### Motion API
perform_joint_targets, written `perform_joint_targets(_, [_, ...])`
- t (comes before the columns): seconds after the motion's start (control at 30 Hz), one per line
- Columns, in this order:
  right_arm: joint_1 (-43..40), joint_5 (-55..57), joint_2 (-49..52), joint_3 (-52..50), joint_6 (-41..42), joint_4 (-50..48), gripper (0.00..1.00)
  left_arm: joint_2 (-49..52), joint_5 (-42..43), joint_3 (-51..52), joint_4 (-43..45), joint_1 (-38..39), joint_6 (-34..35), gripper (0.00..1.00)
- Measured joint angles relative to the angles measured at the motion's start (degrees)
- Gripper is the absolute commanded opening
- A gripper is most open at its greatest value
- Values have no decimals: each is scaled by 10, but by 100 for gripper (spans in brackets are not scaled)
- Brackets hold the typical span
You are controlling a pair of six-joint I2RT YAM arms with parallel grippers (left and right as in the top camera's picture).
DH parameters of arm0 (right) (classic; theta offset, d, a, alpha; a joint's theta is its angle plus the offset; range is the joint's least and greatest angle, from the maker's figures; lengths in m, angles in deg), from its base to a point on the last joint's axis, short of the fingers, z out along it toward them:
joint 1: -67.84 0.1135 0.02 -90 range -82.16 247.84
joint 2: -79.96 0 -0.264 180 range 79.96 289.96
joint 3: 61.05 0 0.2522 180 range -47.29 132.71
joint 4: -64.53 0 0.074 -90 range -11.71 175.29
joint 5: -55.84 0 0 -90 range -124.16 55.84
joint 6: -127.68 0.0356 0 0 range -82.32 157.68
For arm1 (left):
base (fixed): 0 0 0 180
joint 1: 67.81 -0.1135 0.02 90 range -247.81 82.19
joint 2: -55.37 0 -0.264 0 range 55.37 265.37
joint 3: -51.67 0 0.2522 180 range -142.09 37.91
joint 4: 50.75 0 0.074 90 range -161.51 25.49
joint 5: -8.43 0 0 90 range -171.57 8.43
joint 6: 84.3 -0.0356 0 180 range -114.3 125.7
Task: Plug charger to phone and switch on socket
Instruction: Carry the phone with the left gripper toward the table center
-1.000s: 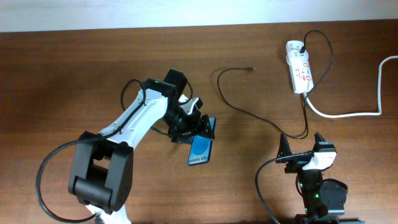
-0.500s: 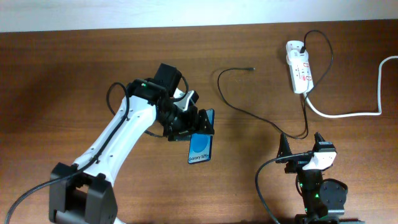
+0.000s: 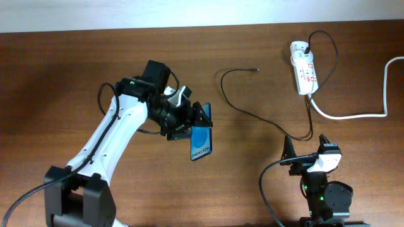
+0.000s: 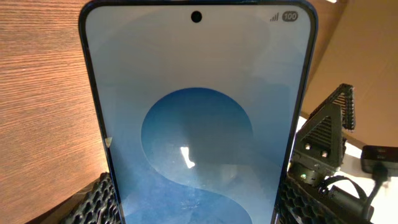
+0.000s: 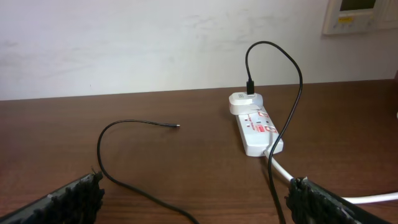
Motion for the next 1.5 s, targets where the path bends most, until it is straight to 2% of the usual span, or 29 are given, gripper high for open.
perform_joint_targets(0.27, [0, 0, 0, 0, 0, 0, 98, 10, 10, -1, 0, -11, 1, 49])
perform_joint_targets(0.5, [0, 0, 0, 0, 0, 0, 98, 67, 39, -3, 0, -12, 3, 50])
perform_joint_targets(0.97, [0, 0, 0, 0, 0, 0, 98, 71, 79, -3, 0, -42, 43, 48])
perform_joint_targets(1.5, [0, 0, 0, 0, 0, 0, 98, 71, 101, -3, 22, -42, 48, 49])
